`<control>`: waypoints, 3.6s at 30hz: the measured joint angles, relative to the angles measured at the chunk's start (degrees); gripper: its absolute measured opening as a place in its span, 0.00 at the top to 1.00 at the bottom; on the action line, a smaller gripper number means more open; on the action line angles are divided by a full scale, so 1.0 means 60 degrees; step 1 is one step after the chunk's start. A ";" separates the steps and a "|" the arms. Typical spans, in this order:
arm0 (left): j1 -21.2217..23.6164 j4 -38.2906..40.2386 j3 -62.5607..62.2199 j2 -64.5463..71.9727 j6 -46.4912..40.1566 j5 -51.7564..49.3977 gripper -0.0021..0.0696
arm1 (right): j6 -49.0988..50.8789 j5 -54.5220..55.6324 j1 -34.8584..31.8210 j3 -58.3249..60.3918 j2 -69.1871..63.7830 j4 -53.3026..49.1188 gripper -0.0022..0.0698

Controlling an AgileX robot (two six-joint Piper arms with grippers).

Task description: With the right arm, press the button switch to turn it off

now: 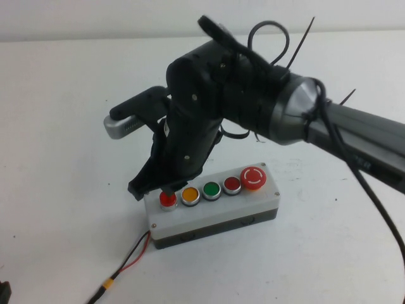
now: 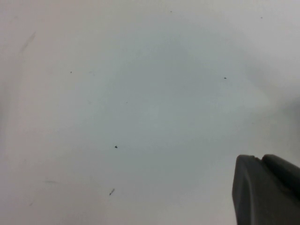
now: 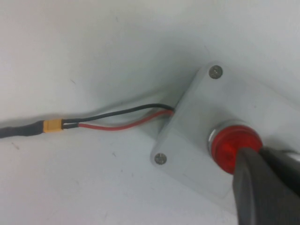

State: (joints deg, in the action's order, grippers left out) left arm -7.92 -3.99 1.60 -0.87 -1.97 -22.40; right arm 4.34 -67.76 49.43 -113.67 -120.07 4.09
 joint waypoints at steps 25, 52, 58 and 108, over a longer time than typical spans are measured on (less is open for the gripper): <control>0.0000 0.0000 0.0000 0.0000 0.0000 0.0000 0.97 | 0.0673 -0.0426 0.0000 0.4715 0.7896 -0.1379 0.99; 0.0000 0.0000 0.0000 0.0000 0.0000 0.0000 0.97 | 0.0695 0.7347 -0.4126 1.3610 1.2636 -0.1814 0.99; 0.0000 0.0000 0.0000 0.0000 0.0000 0.0000 0.97 | 0.0714 1.0929 -0.6577 1.7521 1.5472 -0.1656 0.99; 0.0000 0.0000 0.0000 0.0000 0.0000 0.0000 0.97 | -0.2208 0.8074 -0.7771 1.9185 2.0092 0.0729 0.99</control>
State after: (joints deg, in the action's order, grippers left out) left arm -7.92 -3.99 1.60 -0.87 -1.97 -22.40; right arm -8.91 -19.31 2.80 1.44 0.48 8.46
